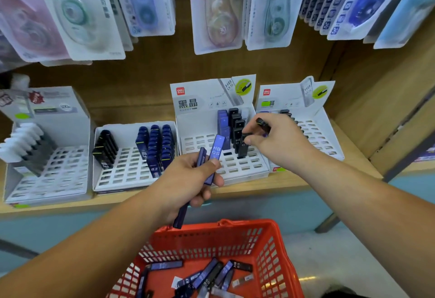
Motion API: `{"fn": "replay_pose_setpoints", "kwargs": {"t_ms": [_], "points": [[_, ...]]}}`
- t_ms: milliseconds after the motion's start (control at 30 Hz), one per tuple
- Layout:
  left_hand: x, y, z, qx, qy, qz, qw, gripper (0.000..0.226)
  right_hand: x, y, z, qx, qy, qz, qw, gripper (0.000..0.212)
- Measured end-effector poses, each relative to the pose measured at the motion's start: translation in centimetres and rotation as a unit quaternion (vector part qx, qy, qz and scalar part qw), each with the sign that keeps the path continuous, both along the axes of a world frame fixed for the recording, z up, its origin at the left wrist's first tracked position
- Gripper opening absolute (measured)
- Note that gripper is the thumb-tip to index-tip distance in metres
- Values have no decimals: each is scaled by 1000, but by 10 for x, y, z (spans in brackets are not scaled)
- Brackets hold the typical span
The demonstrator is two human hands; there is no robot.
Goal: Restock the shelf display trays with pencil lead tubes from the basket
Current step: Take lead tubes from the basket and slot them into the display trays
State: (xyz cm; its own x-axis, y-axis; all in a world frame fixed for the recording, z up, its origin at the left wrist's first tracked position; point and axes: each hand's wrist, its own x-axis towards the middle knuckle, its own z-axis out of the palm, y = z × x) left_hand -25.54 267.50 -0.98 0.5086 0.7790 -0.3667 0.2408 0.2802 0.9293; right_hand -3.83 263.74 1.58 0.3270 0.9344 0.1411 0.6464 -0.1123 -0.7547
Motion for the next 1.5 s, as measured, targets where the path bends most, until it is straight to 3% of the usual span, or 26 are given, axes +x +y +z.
{"fn": "replay_pose_setpoints", "kwargs": {"t_ms": [167, 433, 633, 767, 867, 1033, 1200, 1400, 1500], "points": [[-6, 3, 2, 4, 7, -5, 1000, 22, -3, 0, -9, -51, -27, 7, 998, 19], [-8, 0, 5, 14, 4, -15, 1000, 19, -1, 0, -11, -34, -44, -4, 998, 21], [9, -9, 2, 28, 1, 2, 1000, 18, 7, -6, 25, 64, 2, -5, 998, 16], [40, -18, 8, 53, -11, 8, 998, 11, 41, -29, 36, 116, 12, -65, 991, 21], [64, -25, 13, 71, -25, -4, 997, 11, 70, -45, 31, 77, -12, -99, 992, 17], [87, -35, 10, 54, -37, -17, 998, 11, 94, -61, 19, -1, -66, -67, 996, 20], [91, -45, 3, 20, -53, -29, 998, 12, 96, -66, -2, -28, -107, -67, 992, 26], [85, -48, -1, 13, -55, -38, 998, 11, 93, -62, -3, -51, -103, -60, 992, 17], [80, -48, -1, 14, -54, -32, 998, 8, 82, -58, 4, -92, -168, -68, 979, 15]]}}
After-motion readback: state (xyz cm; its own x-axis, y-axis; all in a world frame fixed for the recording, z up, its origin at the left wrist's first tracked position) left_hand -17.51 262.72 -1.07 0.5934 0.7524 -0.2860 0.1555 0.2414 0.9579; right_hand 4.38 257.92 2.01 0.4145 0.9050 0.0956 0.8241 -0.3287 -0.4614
